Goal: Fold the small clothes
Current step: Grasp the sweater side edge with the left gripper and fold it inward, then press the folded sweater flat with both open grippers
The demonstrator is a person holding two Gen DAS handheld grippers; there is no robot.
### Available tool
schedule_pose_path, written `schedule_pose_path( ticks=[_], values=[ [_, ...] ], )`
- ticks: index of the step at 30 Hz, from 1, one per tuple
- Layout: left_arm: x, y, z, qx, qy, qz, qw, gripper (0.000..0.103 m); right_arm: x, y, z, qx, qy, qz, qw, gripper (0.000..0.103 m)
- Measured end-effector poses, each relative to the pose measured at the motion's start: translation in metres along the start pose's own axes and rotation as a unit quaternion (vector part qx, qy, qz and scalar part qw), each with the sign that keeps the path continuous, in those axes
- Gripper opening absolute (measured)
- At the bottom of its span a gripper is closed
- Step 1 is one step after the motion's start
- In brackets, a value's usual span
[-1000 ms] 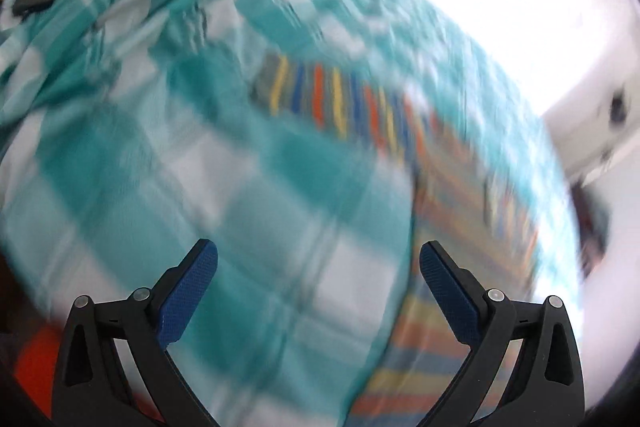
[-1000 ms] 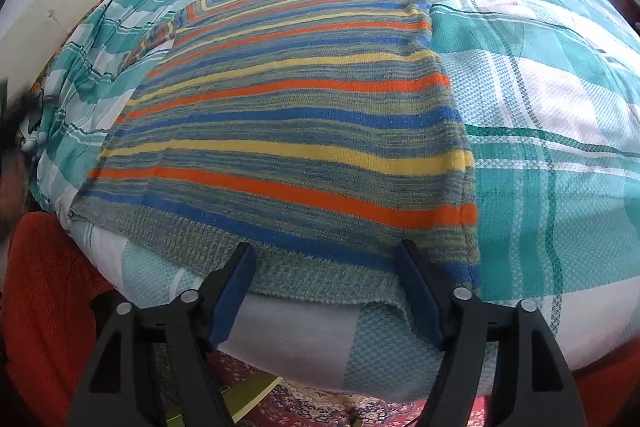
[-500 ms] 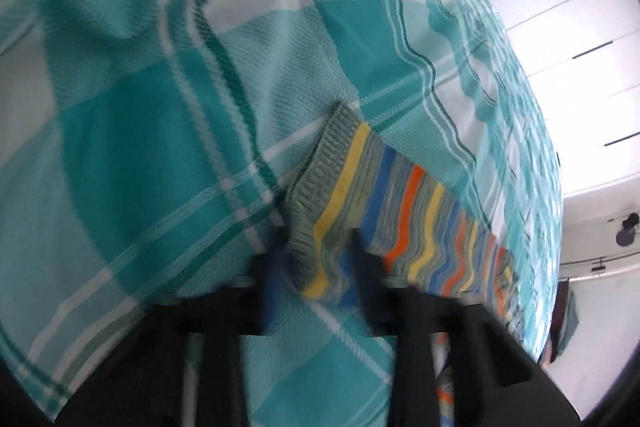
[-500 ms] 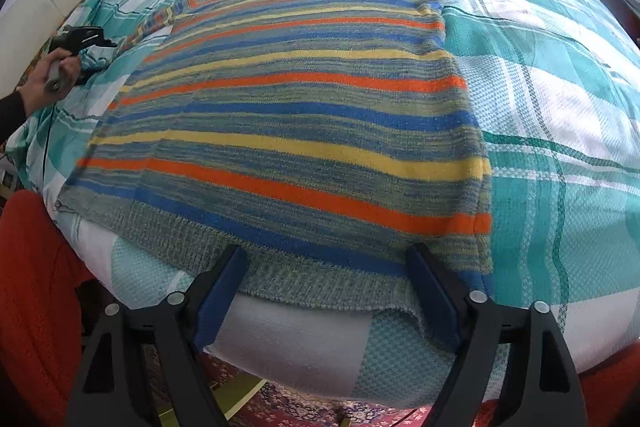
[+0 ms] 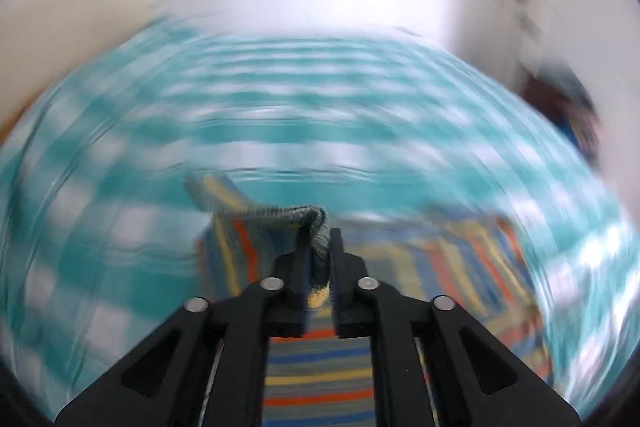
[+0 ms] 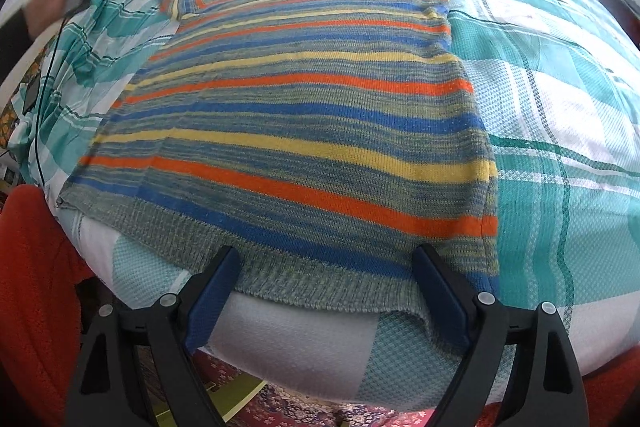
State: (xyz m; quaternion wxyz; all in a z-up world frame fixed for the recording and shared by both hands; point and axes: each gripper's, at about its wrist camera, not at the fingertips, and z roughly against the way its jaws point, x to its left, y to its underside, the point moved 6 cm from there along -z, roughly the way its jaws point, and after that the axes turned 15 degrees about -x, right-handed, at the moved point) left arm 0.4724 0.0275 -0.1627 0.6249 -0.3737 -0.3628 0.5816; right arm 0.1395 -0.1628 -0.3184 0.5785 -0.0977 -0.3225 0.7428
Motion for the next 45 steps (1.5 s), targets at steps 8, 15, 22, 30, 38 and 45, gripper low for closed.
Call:
schedule_pose_path(
  ticks=[8,15,22,30,38,45],
  values=[
    [-0.108,0.173,0.034,0.165,0.074,-0.03,0.983,0.064,-0.001,0.0,0.003,-0.003,-0.008,-0.006,1.0,0.089],
    [-0.021,0.226,0.115,0.138,0.0,0.025,0.9901,0.089,0.014,-0.016,0.011,0.036,-0.044,-0.02,0.998,0.075],
    [-0.011,0.246,0.116,0.088,-0.023,0.052,0.9945,0.098,0.105,-0.149,0.034,-0.015,-0.257,-0.033,0.966,0.069],
    [-0.008,0.248,0.114,0.068,-0.016,0.056,0.9959,0.099,0.002,-0.279,-0.157,-0.037,-0.137,-0.157,0.977,0.047],
    [-0.008,0.249,0.114,0.065,-0.007,0.062,0.9959,0.102,-0.038,-0.286,-0.256,0.006,-0.11,-0.24,0.965,0.038],
    [-0.008,0.25,0.113,0.063,-0.007,0.061,0.9961,0.102,-0.021,-0.335,-0.212,-0.107,-0.065,-0.105,0.987,0.004]
  ],
)
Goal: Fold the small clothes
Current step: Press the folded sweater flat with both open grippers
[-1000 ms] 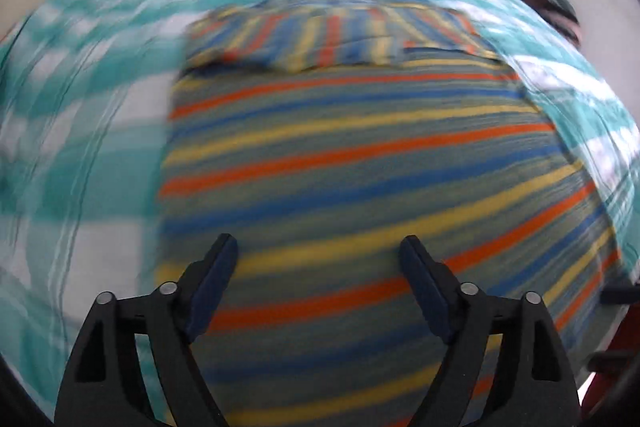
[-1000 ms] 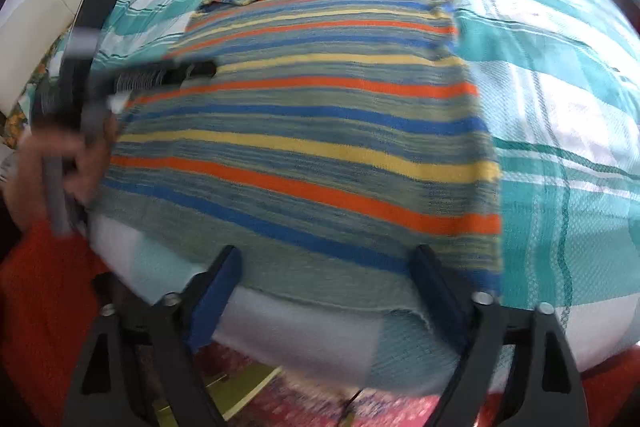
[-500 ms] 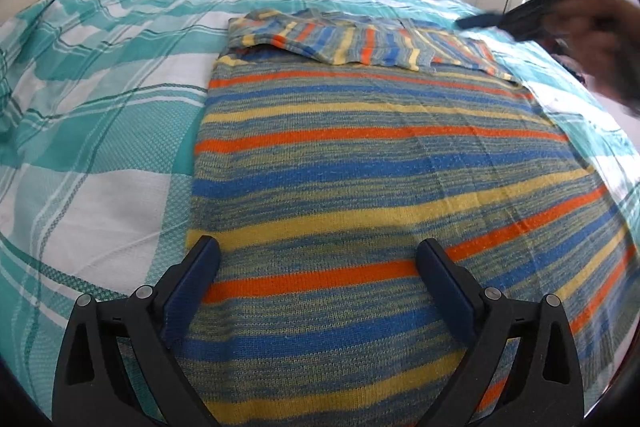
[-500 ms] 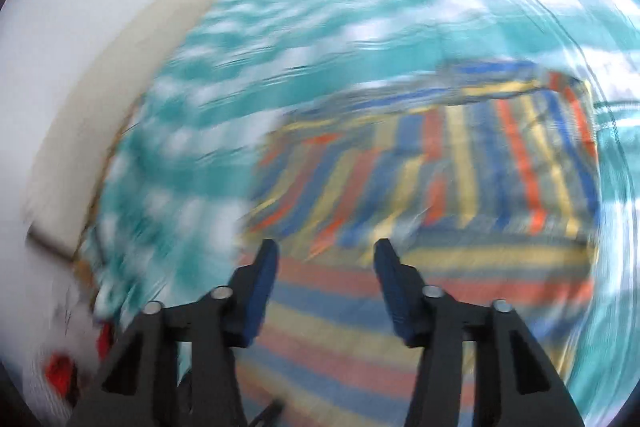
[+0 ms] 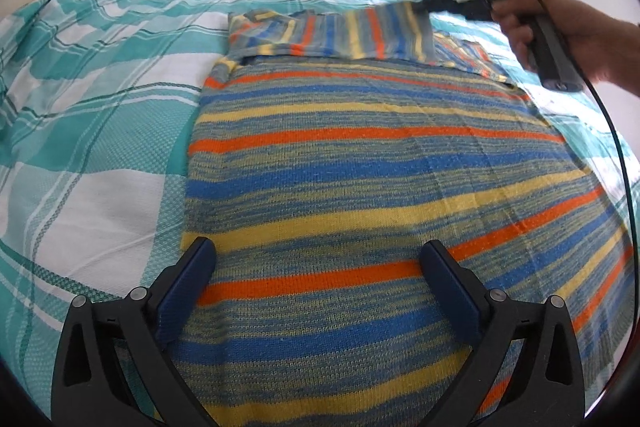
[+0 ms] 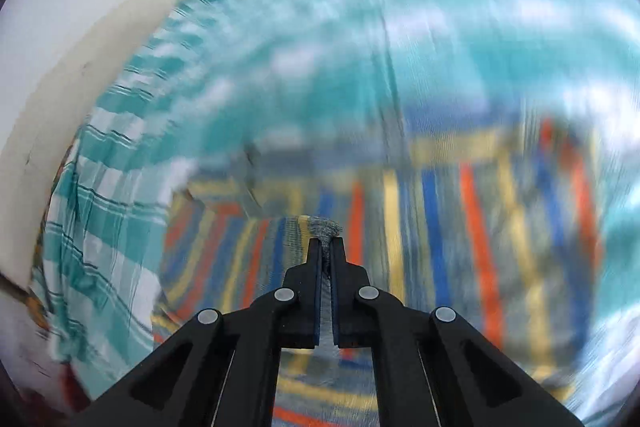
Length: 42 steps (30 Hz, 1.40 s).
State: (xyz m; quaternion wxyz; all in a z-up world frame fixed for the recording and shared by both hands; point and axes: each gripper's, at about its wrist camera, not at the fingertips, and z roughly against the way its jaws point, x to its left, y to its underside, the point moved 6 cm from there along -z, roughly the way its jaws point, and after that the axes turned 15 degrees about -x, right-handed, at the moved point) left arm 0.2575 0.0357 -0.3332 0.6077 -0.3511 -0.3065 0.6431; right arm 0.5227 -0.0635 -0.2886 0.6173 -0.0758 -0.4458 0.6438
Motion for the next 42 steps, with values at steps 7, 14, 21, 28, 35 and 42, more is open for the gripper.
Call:
schedule_pose_path(
  ticks=[7,14,21,28,35,42],
  values=[
    [-0.001,0.0,0.0,0.001,-0.001,-0.002,1.0,0.102,-0.02,0.015,-0.018,0.044,0.038,-0.009,0.998,0.04],
    [-0.002,0.0,-0.001,0.001,-0.003,-0.004,1.0,0.102,-0.009,0.037,0.019,0.056,-0.083,-0.105,0.989,0.039],
    [-0.001,-0.001,-0.002,0.003,-0.006,-0.007,1.0,0.102,-0.023,0.068,0.017,0.102,0.015,-0.029,0.994,0.016],
    [-0.003,-0.001,-0.002,0.011,-0.015,-0.016,0.9997,0.102,0.002,0.133,0.122,0.126,-0.007,0.107,0.986,0.037],
    [-0.006,0.006,0.008,0.025,-0.039,-0.039,0.9982,0.102,-0.033,0.221,0.221,0.081,0.029,0.151,0.985,0.044],
    [-0.011,0.025,0.034,0.029,-0.063,-0.048,0.9964,0.102,-0.042,0.235,0.239,0.042,0.049,0.143,0.988,0.05]
  ],
)
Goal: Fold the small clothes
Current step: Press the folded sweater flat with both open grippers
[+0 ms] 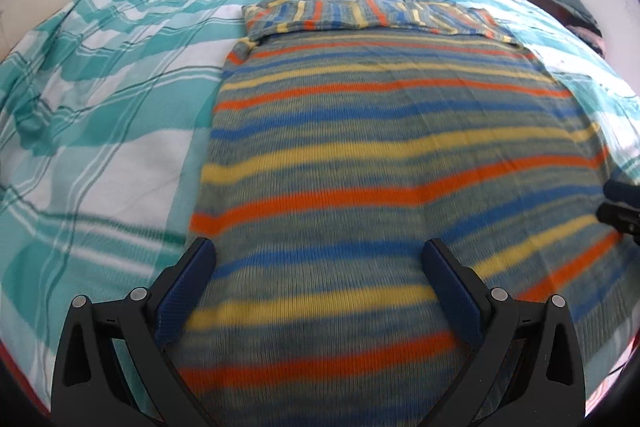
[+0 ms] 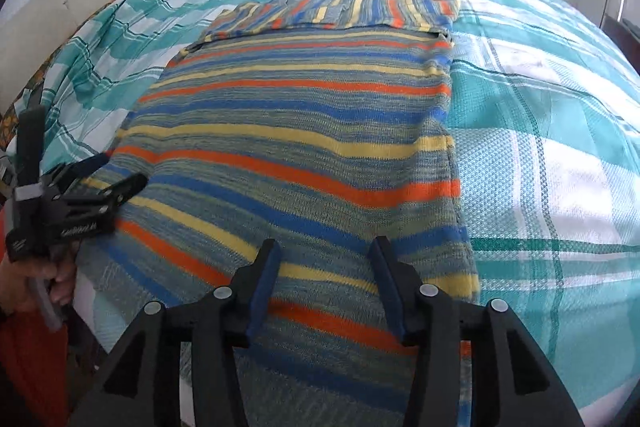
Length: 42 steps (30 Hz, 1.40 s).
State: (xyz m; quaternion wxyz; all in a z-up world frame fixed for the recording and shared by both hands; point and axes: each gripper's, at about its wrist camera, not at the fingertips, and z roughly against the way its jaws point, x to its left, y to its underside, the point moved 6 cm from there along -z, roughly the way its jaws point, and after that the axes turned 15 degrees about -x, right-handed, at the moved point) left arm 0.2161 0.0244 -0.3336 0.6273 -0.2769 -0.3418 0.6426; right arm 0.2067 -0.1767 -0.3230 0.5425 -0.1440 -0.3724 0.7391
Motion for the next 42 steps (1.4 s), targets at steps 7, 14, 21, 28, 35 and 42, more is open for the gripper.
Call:
schedule_pose_path(
  ticks=[7,14,21,28,35,42],
  values=[
    [-0.002,0.011,0.016,-0.001,0.001,-0.018,0.9998,0.102,0.009,0.006,0.001,-0.031,0.01,0.036,0.999,0.053],
    [-0.002,0.012,0.018,0.004,0.005,-0.026,0.9996,0.102,0.012,0.007,0.001,-0.04,0.022,0.046,0.998,0.053],
    [-0.002,0.015,0.022,0.011,0.008,-0.032,0.9994,0.102,0.013,0.008,0.002,-0.043,0.034,0.047,0.997,0.053],
    [-0.002,0.018,0.027,0.016,0.014,-0.039,0.999,0.102,0.013,0.008,0.003,-0.043,0.032,0.045,0.998,0.054],
    [-0.001,0.025,0.036,0.025,0.022,-0.046,0.9984,0.102,0.012,0.011,0.008,-0.035,0.039,0.043,0.998,0.055],
    [-0.001,0.028,0.04,0.036,0.025,-0.049,0.9978,0.102,0.013,0.016,0.018,-0.02,0.048,0.041,0.998,0.06]
  ],
)
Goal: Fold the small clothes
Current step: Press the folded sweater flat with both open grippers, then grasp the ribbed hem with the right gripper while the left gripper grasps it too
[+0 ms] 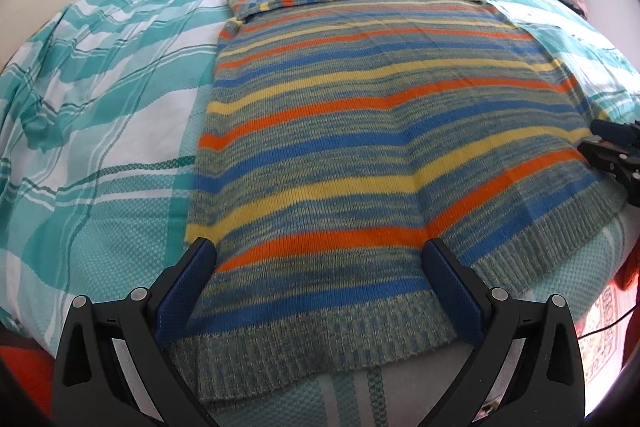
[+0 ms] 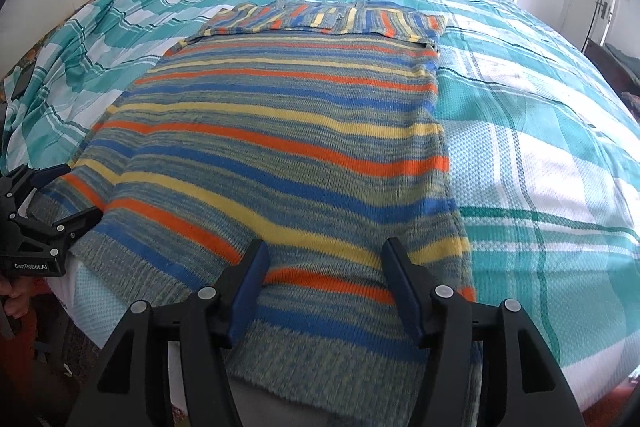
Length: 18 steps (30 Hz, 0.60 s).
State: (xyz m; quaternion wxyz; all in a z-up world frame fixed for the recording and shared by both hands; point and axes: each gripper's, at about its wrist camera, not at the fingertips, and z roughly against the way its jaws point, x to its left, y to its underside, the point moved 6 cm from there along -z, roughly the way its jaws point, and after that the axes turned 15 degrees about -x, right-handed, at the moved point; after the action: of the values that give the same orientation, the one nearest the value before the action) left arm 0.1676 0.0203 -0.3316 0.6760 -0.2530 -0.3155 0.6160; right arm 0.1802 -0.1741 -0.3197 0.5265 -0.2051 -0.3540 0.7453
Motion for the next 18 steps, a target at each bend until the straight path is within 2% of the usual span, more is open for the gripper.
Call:
schedule_pose_path(
  ticks=[6,8,9,10,18],
  values=[
    [-0.001,0.002,0.002,0.016,0.002,-0.006,0.9999,0.102,0.0,0.003,0.008,0.013,0.002,0.003,1.0,0.064],
    [-0.001,0.004,0.005,0.021,0.005,-0.008,0.9997,0.102,-0.001,0.005,0.011,0.019,0.001,0.005,1.0,0.072],
    [-0.001,0.005,0.007,0.024,0.006,-0.011,0.9996,0.102,-0.001,0.009,0.012,0.028,0.002,0.009,1.0,0.079],
    [-0.001,0.006,0.009,0.026,0.007,-0.015,0.9995,0.102,0.0,0.011,0.014,0.032,0.005,0.014,0.999,0.081],
    [-0.004,0.011,0.048,0.032,-0.008,-0.088,0.9955,0.102,-0.006,0.018,0.035,0.041,-0.009,0.002,0.999,0.082]
  ],
)
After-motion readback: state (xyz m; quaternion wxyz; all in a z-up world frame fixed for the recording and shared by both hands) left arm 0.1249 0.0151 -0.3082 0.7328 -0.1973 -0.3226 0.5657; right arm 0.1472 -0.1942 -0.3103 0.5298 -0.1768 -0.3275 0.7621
